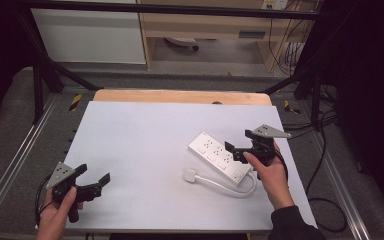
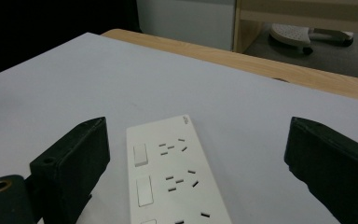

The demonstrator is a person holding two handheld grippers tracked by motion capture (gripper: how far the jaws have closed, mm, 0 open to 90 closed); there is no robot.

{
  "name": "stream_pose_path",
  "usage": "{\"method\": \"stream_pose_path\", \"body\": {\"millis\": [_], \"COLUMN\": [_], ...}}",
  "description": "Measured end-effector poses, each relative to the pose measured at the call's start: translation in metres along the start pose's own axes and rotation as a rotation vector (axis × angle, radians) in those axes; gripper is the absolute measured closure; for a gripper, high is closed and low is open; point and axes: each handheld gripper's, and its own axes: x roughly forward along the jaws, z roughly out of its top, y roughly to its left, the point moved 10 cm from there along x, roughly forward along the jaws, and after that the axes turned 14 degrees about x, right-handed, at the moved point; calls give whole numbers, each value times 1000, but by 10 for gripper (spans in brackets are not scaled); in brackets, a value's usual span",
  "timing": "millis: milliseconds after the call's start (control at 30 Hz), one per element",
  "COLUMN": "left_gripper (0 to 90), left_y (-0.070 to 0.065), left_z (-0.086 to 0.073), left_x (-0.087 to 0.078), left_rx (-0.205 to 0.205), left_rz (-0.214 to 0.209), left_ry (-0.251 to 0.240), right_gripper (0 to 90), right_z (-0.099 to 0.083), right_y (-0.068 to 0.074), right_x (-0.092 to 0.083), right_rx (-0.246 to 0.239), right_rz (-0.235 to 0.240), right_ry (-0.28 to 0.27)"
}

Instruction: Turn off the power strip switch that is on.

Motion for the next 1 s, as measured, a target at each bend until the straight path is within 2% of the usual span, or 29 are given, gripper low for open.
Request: {"method": "stream_pose_path", "body": {"millis": [200, 367, 400, 500, 733, 800, 1000], "left_gripper": [51, 51, 51, 52, 51, 51, 51], "left_y": [1, 1, 1, -2, -2, -2, -3], "left_z": [1, 1, 1, 1, 0, 0, 0], "left_x": [-4, -2, -2, 0, -1, -2, -1], "left_rx": [-4, -2, -2, 3, 5, 4, 12], "left_rz": [6, 6, 4, -3, -9, -10, -11], "left_ry": [-11, -6, -5, -3, -4, -2, -2], "right_gripper": [99, 124, 169, 213, 376, 475, 606], "right_z": [9, 12, 14, 18, 24, 25, 25], "right_y": [-4, -4, -2, -1, 4, 5, 10], "right_x": [3, 5, 6, 6, 7, 8, 12], "right_rx": [17, 4, 5, 17, -17, -21, -50], "right_rz": [-5, -8, -3, -7, -29, -25, -11], "right_ry": [-10, -4, -3, -18, -45, -55, -61]}}
